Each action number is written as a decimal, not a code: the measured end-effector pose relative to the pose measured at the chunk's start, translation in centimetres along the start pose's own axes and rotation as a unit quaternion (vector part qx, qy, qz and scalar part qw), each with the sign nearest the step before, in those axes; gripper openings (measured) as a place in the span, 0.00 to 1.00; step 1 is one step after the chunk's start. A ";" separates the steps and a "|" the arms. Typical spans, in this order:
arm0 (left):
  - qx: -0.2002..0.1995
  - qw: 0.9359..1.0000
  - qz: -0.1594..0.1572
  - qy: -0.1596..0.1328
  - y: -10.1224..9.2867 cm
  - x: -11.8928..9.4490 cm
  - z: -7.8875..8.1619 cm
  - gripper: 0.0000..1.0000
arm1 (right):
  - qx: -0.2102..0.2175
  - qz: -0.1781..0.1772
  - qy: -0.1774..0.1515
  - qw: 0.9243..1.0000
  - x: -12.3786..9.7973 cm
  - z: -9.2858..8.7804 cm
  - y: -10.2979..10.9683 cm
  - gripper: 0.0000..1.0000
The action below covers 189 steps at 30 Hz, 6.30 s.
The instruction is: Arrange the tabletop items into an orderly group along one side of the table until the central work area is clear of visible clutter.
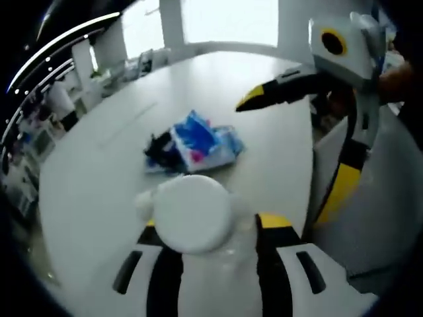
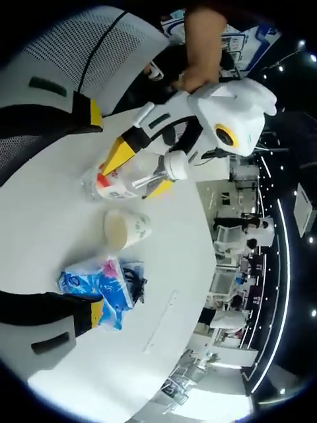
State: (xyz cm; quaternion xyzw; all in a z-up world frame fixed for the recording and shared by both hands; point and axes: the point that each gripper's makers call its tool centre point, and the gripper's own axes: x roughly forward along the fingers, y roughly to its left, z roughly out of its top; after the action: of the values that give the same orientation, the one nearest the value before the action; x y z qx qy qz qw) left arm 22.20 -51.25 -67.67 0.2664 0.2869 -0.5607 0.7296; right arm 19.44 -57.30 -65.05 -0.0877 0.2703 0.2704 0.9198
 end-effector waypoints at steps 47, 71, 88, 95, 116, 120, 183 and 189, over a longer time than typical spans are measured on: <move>0.137 0.984 -0.111 -0.009 -2.5 0.3 0.3 0.41 | 0.044 -0.100 -0.040 0.993 -9.2 -3.6 -5.0 1.00; 0.023 0.995 -0.085 -0.040 -2.4 1.7 0.2 0.44 | 0.063 -0.120 -0.022 0.990 -9.4 -4.6 -6.0 0.91; 0.047 0.993 -0.098 -0.038 -2.5 1.3 0.4 0.41 | 0.052 -0.123 -0.021 0.991 -9.5 -4.6 -6.0 0.97; 0.056 0.992 -0.106 -0.043 -2.6 0.9 1.1 0.40 | 0.045 -0.128 -0.017 0.991 -9.6 -4.7 -6.1 0.96; 0.068 0.990 -0.114 -0.055 1.4 -2.6 3.0 0.40 | 0.046 -0.125 -0.021 0.991 -9.4 -4.7 -6.0 1.00; 0.067 0.990 -0.114 -0.058 2.7 -3.6 3.4 0.40 | 0.046 -0.123 -0.018 0.991 -9.4 -4.8 -6.0 1.00; 0.082 0.993 -0.081 0.000 17.7 -0.7 -1.0 0.41 | 0.037 -0.151 -0.001 0.988 -9.6 -5.2 -7.0 0.96; 0.091 0.992 -0.088 0.015 18.3 -0.2 -1.4 0.41 | 0.036 -0.156 0.000 0.987 -9.7 -5.2 -7.2 0.96</move>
State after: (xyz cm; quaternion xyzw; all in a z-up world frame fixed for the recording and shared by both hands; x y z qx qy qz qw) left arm 39.77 -45.93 -67.28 0.3140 0.2678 -0.6423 0.6459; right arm 14.14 -69.30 -64.02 -0.0958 0.2623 0.1136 0.9535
